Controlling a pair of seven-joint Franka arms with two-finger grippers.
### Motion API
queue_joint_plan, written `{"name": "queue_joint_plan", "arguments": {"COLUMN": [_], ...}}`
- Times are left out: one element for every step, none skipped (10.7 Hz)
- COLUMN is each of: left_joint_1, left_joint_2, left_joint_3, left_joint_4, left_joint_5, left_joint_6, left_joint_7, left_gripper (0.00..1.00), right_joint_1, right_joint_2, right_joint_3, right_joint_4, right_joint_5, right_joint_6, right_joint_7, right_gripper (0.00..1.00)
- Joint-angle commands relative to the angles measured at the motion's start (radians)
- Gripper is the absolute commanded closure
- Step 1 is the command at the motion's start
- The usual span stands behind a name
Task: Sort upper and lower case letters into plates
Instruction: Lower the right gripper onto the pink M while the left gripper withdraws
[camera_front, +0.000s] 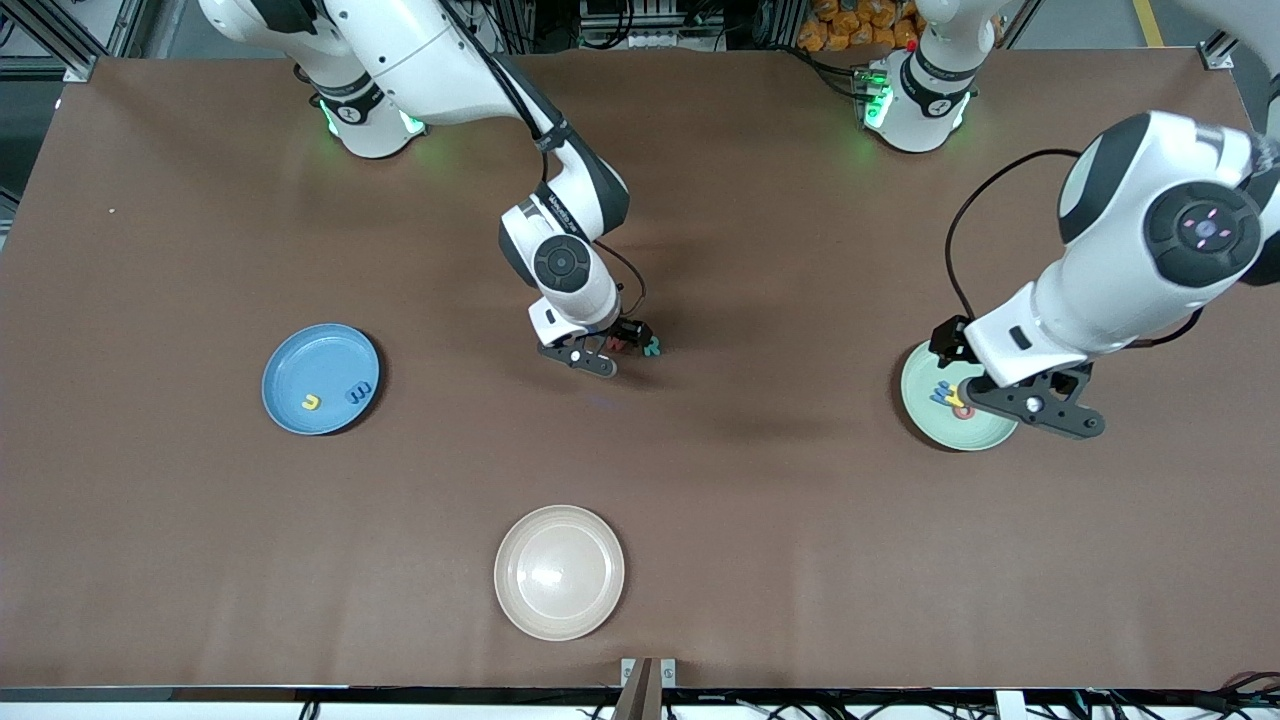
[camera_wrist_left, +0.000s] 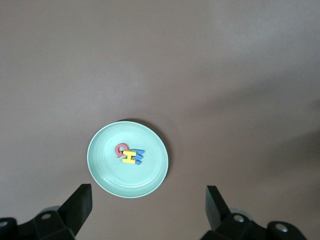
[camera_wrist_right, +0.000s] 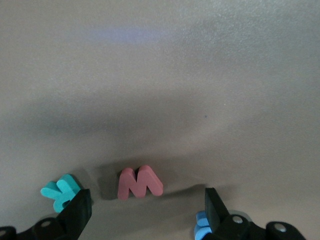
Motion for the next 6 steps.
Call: {"name": "queue_joint_plan", "arguments": {"left_joint_1": [-0.104, -0.162, -0.232, -0.317, -0.392, -0.440], "left_joint_2": [-0.070, -0.093, -0.116, -0.134, -0.154, -0.177], "left_joint_3": [0.156, 0.222, 0.301, 0.390, 0.473, 0.532], "left_joint_4": [0.031, 0.032, 0.032, 0.034, 0.034, 0.034], "left_joint_5": [-0.111, -0.155, -0.173, -0.177, -0.183, -0.196], "left_joint_6": [-0.012, -0.012, -0.012, -0.012, -0.012, -0.012], "left_joint_7": [0.005, 0.006, 0.005, 0.003, 0.005, 0.011], "left_gripper": [0.00, 0.00, 0.00, 0.00, 0.00, 0.00], "right_joint_1": [0.009, 0.008, 0.008, 0.008, 0.009, 0.009], "right_joint_2": [0.020, 0.020, 0.020, 0.022, 0.022, 0.022], "right_joint_3": [-0.002, -0.002, -0.004, -0.002, -0.002, -0.002], "right_joint_4": [0.017, 0.017, 0.017, 0.017, 0.017, 0.016], "right_joint_5": [-0.011, -0.011, -0.011, -0.011, -0.011, -0.011], "right_joint_6": [0.008, 0.007, 0.007, 0.007, 0.008, 0.007], "right_joint_7": [0.030, 0.030, 0.030, 0.030, 0.030, 0.030], "right_gripper": [0.00, 0.00, 0.00, 0.02, 0.03, 0.08]}}
